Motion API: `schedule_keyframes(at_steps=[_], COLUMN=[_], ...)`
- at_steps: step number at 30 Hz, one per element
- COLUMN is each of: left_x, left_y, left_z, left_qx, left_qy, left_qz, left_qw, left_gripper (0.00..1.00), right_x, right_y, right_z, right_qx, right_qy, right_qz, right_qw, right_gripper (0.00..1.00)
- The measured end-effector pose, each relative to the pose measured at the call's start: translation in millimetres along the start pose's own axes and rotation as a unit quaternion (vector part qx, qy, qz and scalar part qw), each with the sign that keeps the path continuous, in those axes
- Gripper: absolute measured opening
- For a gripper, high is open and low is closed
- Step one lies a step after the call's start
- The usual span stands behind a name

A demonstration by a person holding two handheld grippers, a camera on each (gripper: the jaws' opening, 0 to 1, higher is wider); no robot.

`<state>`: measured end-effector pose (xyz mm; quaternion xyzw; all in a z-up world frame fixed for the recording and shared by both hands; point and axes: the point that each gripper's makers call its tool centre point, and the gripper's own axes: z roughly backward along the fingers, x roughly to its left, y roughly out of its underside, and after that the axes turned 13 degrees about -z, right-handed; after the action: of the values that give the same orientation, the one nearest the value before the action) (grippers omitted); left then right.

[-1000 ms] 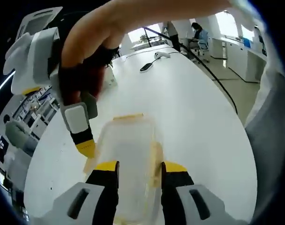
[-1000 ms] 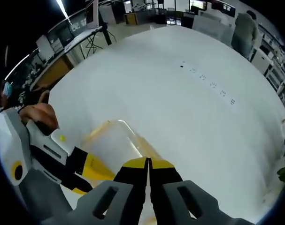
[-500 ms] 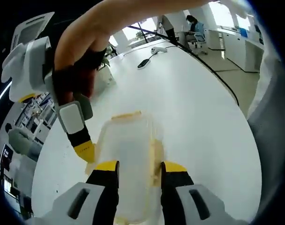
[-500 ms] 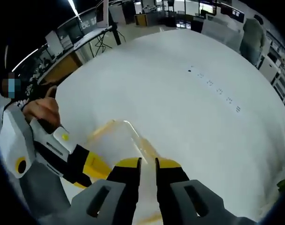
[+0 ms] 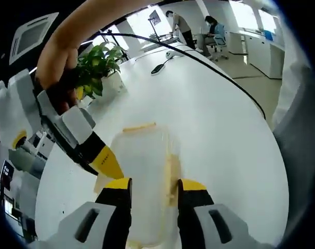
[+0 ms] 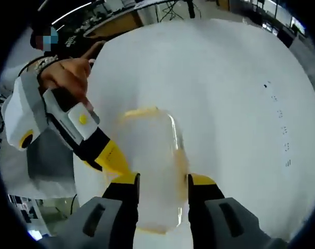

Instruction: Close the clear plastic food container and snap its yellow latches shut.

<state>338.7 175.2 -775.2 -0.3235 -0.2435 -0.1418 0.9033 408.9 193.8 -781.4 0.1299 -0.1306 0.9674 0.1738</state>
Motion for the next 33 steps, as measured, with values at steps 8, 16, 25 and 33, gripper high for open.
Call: schedule_keyframes(at_steps=[8,16,25,33], left_x=[1.3,-3.2,-2.2,-0.5], left_y=[0.4,-1.6,-1.6,-0.6], left_z=[-1,0,-1,0], left_qx=[0.004,0.02,0.032,0.032], left_qy=[0.007,0.017,0.018,0.008], left_qz=[0.002,-0.004,0.0,0.0], left_qw=[1.0,0.9996,0.9993,0.9994], left_gripper=[0.28,0.27,0.26,0.24], right_x=[4,9,3,6], right_y=[7.5,7.5,3.1,5.6], right_z=[-2,-6,-5,-5], right_qx=[0.026,0.043,0.056,0.053], right_qy=[-0.02,-0.045,-0.038,-0.034], right_qz=[-0.005,-0.004,-0.002,-0.001], right_qw=[0.9995,0.9981,0.9977,0.998], right_gripper=[0.34,0.33,0.31,0.3])
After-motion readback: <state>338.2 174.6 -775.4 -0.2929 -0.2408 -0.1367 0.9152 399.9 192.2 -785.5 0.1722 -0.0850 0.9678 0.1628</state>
